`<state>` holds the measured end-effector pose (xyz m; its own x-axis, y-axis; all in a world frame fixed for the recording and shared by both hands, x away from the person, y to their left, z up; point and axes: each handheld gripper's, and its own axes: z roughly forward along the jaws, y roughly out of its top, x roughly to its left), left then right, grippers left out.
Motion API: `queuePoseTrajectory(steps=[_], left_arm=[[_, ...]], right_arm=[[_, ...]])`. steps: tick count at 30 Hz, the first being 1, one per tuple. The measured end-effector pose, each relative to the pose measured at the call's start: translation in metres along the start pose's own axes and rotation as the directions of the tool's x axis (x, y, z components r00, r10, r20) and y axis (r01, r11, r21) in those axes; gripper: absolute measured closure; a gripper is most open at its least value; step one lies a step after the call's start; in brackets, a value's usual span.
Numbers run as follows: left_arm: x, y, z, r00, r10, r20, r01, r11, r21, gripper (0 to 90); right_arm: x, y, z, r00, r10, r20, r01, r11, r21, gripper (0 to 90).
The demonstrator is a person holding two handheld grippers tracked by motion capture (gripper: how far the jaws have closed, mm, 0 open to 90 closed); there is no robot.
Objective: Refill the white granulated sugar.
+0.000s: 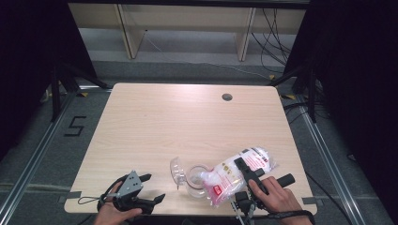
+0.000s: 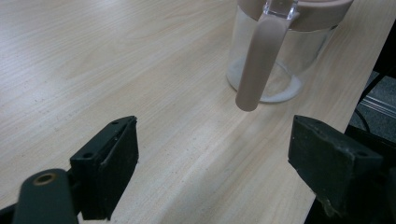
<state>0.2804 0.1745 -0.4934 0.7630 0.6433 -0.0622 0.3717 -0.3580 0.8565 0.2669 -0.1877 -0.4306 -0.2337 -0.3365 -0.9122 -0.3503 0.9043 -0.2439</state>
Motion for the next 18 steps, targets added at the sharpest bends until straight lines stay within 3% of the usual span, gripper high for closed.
queuePoseTrajectory(steps=[12, 14, 18], left_arm=[[0.0002, 0.0002, -0.0008, 1.0000, 0.007, -0.004, -0.007, 1.0000, 0.002, 16.0], [0.0004, 0.0004, -0.0009, 0.9999, 0.010, -0.005, -0.010, 1.0000, 0.002, 16.0], [0.0004, 0.0003, -0.0011, 0.9999, 0.010, -0.007, -0.010, 0.9999, 0.004, 16.0]], right_arm=[[-0.0009, -0.0001, -0.0022, 1.0000, 0.001, -0.010, -0.001, 1.000, 0.018, 50.3], [-0.0023, 0.0004, -0.0011, 0.9996, -0.026, -0.005, 0.026, 1.000, 0.008, 50.4], [-0.0027, 0.0003, -0.0008, 0.9995, -0.033, -0.001, 0.033, 0.999, 0.001, 50.4]])
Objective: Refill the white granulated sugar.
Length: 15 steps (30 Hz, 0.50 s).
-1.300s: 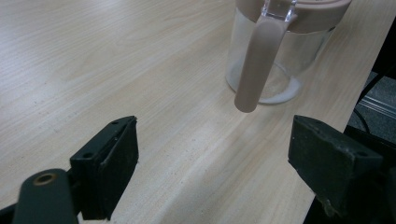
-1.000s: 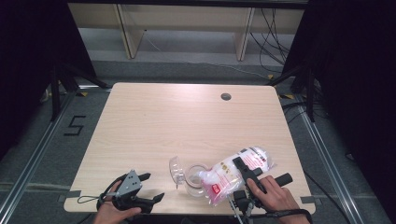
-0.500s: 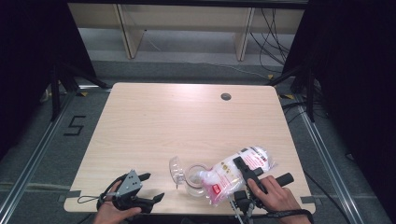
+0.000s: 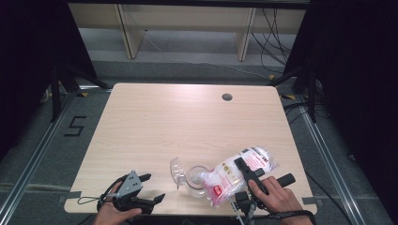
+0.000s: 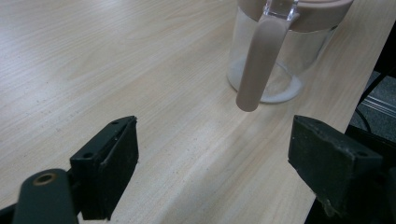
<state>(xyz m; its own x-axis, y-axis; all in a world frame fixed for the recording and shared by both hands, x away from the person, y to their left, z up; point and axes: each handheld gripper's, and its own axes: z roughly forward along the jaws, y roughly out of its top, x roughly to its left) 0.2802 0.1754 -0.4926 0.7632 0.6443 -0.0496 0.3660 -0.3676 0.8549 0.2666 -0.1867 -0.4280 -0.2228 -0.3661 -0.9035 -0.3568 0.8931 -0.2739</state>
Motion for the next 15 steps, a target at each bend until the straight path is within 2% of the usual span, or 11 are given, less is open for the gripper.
queuePoseTrajectory(steps=[6, 8, 15], left_arm=[[0.0000, 0.0000, 0.0002, 1.0000, 0.001, 0.002, -0.001, 1.0000, 0.001, 16.0], [-0.0001, -0.0001, 0.0002, 1.0000, 0.002, 0.001, -0.002, 1.0000, 0.003, 16.0], [-0.0001, 0.0001, 0.0000, 1.0000, -0.001, 0.003, 0.001, 1.0000, -0.002, 16.0]], right_arm=[[0.0015, -0.0016, -0.0018, 0.9997, 0.023, -0.013, -0.022, 1.000, 0.018, 50.5], [-0.0009, -0.0021, -0.0010, 0.9999, -0.002, 0.012, 0.002, 1.000, 0.003, 50.5], [0.0006, -0.0029, -0.0021, 0.9998, 0.019, -0.003, -0.019, 0.999, 0.026, 50.6]])
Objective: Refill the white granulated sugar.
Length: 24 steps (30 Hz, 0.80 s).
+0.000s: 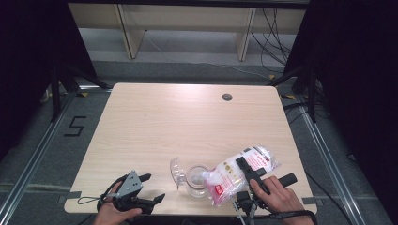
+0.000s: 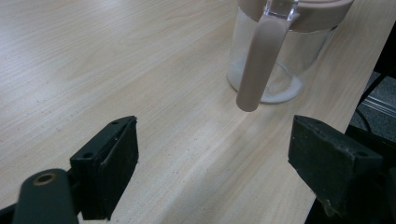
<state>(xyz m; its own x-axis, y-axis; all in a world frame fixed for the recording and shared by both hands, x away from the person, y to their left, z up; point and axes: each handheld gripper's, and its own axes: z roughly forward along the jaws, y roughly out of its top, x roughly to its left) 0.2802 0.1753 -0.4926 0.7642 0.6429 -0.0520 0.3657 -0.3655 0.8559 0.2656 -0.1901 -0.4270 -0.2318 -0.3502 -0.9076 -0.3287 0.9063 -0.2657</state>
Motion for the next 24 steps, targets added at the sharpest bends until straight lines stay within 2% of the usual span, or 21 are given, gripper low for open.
queuePoseTrajectory(steps=[1, 4, 5, 7, 10, 11, 12, 13, 14, 17, 20, 21, 24], left_arm=[[0.0000, 0.0000, 0.0001, 1.0000, 0.000, 0.000, 0.000, 1.0000, 0.000, 16.0], [-0.0003, -0.0001, 0.0000, 1.0000, 0.001, -0.003, -0.001, 1.0000, 0.004, 16.0], [0.0000, -0.0001, 0.0001, 1.0000, 0.003, -0.001, -0.003, 1.0000, 0.004, 16.0], [-0.0004, -0.0001, -0.0001, 1.0000, -0.003, -0.002, 0.003, 1.0000, 0.003, 16.0], [0.0004, 0.0000, 0.0001, 1.0000, 0.006, 0.000, -0.006, 1.0000, 0.000, 16.0], [0.0014, 0.0004, -0.0001, 0.9997, 0.025, 0.002, -0.025, 0.9997, 0.002, 16.0], [0.0014, 0.0004, -0.0001, 0.9997, 0.025, 0.002, -0.025, 0.9997, 0.002, 16.0], [0.0012, 0.0004, -0.0002, 0.9997, 0.025, 0.000, -0.025, 0.9997, 0.003, 16.0], [-0.0004, -0.0001, -0.0001, 1.0000, -0.002, -0.001, 0.002, 1.0000, 0.003, 16.0], [0.0000, -0.0001, 0.0004, 1.0000, 0.000, 0.001, 0.000, 1.0000, 0.002, 16.0], [-0.0001, -0.0001, 0.0000, 1.0000, 0.002, -0.001, -0.002, 1.0000, 0.005, 16.0], [-0.0003, -0.0002, 0.0000, 1.0000, 0.001, -0.001, -0.001, 1.0000, 0.004, 16.0], [0.0000, -0.0002, 0.0000, 1.0000, -0.001, 0.000, 0.001, 1.0000, 0.000, 16.0]], right_arm=[[-0.0020, 0.0004, 0.0007, 0.9997, -0.021, 0.014, 0.022, 1.000, -0.016, 50.6], [-0.0026, 0.0008, 0.0002, 0.9997, -0.023, 0.012, 0.024, 1.000, -0.014, 50.7], [-0.0025, 0.0010, -0.0005, 0.9998, -0.022, 0.002, 0.022, 1.000, -0.006, 50.6], [0.0007, 0.0006, -0.0014, 0.9999, 0.014, 0.001, -0.014, 1.000, 0.002, 50.7], [0.0004, 0.0009, -0.0008, 0.9999, 0.011, 0.006, -0.011, 1.000, -0.008, 50.8], [-0.0019, 0.0015, -0.0004, 0.9997, -0.022, 0.009, 0.022, 1.000, -0.014, 50.8], [-0.0019, 0.0015, -0.0004, 0.9997, -0.022, 0.009, 0.022, 1.000, -0.014, 50.8], [-0.0012, 0.0014, -0.0008, 0.9999, -0.010, 0.005, 0.010, 1.000, -0.008, 50.8], [-0.0006, 0.0016, -0.0007, 1.0000, 0.002, 0.009, -0.002, 1.000, -0.009, 50.8], [0.0000, 0.0017, -0.0005, 0.9999, 0.011, 0.008, -0.011, 1.000, -0.007, 50.9], [-0.0010, 0.0013, -0.0009, 1.0000, -0.007, 0.002, 0.007, 1.000, -0.007, 50.9], [-0.0001, 0.0015, -0.0013, 0.9998, 0.015, 0.009, -0.015, 1.000, -0.006, 50.9], [-0.0015, 0.0014, -0.0026, 0.9999, 0.010, 0.006, -0.010, 1.000, -0.001, 51.0]])
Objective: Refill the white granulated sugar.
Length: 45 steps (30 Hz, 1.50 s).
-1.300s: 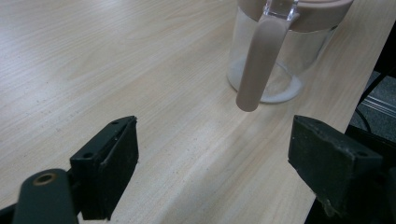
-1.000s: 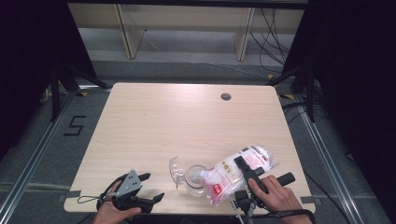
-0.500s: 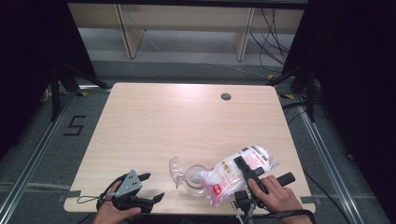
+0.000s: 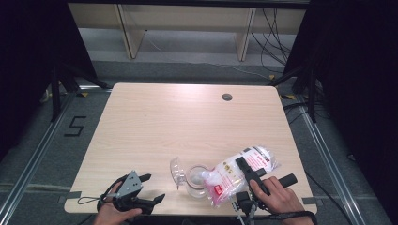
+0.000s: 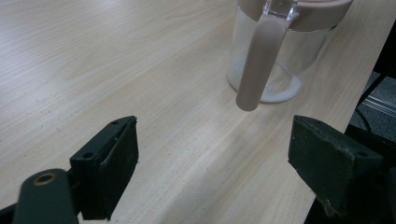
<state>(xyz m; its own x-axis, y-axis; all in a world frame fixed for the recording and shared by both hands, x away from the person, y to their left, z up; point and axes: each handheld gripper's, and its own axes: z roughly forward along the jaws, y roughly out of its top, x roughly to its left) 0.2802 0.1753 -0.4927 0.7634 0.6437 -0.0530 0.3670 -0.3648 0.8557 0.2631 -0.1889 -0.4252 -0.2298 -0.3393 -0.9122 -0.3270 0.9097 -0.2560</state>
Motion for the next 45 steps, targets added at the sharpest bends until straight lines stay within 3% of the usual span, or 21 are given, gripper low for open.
queuePoseTrajectory(steps=[4, 5, 9, 18, 19, 20, 21, 22, 24, 25, 28, 29, 33, 39, 45], left_arm=[[0.0001, -0.0001, -0.0002, 1.0000, 0.001, -0.001, -0.001, 1.0000, 0.002, 16.0], [0.0000, 0.0000, -0.0003, 1.0000, 0.003, -0.002, -0.003, 1.0000, 0.004, 16.0], [-0.0005, -0.0001, -0.0002, 1.0000, -0.006, 0.000, 0.006, 1.0000, 0.000, 16.0], [0.0011, 0.0000, -0.0009, 0.9997, 0.021, -0.012, -0.021, 0.9995, 0.025, 16.0], [0.0001, -0.0001, -0.0003, 0.9999, 0.009, -0.006, -0.009, 0.9999, 0.011, 16.0], [0.0001, -0.0001, -0.0003, 0.9999, 0.009, -0.006, -0.009, 0.9999, 0.011, 16.0], [-0.0002, -0.0001, -0.0003, 1.0000, 0.006, -0.006, -0.006, 0.9999, 0.010, 16.0], [-0.0003, -0.0001, -0.0003, 1.0000, 0.006, -0.006, -0.006, 0.9999, 0.010, 16.0], [-0.0002, -0.0001, -0.0002, 1.0000, 0.007, -0.006, -0.007, 0.9999, 0.010, 16.0], [-0.0003, -0.0001, -0.0002, 1.0000, 0.006, -0.005, -0.006, 0.9999, 0.011, 16.0], [0.0004, 0.0001, 0.0000, 0.9997, 0.023, -0.003, -0.023, 0.9997, 0.010, 16.0], [0.0025, 0.0004, -0.0008, 0.9988, 0.048, -0.004, -0.048, 0.9985, 0.026, 16.0], [0.0006, 0.0003, 0.0001, 0.9997, 0.024, -0.001, -0.024, 0.9997, 0.007, 16.0], [0.0009, 0.0003, -0.0002, 0.9996, 0.029, 0.000, -0.029, 0.9995, 0.011, 16.0], [0.0008, 0.0003, -0.0001, 0.9996, 0.028, 0.000, -0.028, 0.9996, 0.010, 16.0]], right_arm=[[0.0001, 0.0009, -0.0001, 0.9998, -0.004, 0.022, 0.004, 1.000, -0.003, 51.0], [-0.0016, 0.0016, 0.0007, 0.9988, -0.036, 0.034, 0.037, 0.999, -0.014, 51.1], [-0.0013, 0.0024, 0.0010, 0.9985, -0.045, 0.033, 0.045, 0.999, -0.011, 51.1], [-0.0028, 0.0022, -0.0008, 0.9969, -0.068, 0.040, 0.068, 0.998, 0.000, 51.2], [0.0000, 0.0019, -0.0020, 0.9988, -0.032, 0.037, 0.032, 0.999, 0.012, 51.2], [0.0000, 0.0019, -0.0020, 0.9988, -0.032, 0.037, 0.032, 0.999, 0.012, 51.2], [-0.0037, 0.0024, -0.0016, 0.9963, -0.073, 0.046, 0.073, 0.997, -0.002, 51.3], [-0.0013, 0.0023, -0.0026, 0.9982, -0.044, 0.040, 0.043, 0.999, 0.010, 51.3], [-0.0015, 0.0027, -0.0024, 0.9982, -0.046, 0.039, 0.046, 0.999, 0.006, 51.3], [-0.0085, 0.0039, 0.0009, 0.9884, -0.144, 0.050, 0.146, 0.988, -0.045, 51.3], [-0.0085, 0.0042, 0.0012, 0.9877, -0.149, 0.048, 0.151, 0.988, -0.043, 51.3], [-0.0008, 0.0028, -0.0022, 0.9983, -0.047, 0.034, 0.047, 0.999, 0.008, 51.4], [0.0001, 0.0034, -0.0023, 0.9986, -0.042, 0.032, 0.041, 0.999, 0.011, 51.4], [-0.0001, 0.0034, -0.0032, 0.9991, -0.035, 0.025, 0.035, 0.999, 0.018, 51.6], [-0.0030, 0.0027, -0.0036, 0.9975, -0.065, 0.029, 0.065, 0.998, 0.014, 51.8]])
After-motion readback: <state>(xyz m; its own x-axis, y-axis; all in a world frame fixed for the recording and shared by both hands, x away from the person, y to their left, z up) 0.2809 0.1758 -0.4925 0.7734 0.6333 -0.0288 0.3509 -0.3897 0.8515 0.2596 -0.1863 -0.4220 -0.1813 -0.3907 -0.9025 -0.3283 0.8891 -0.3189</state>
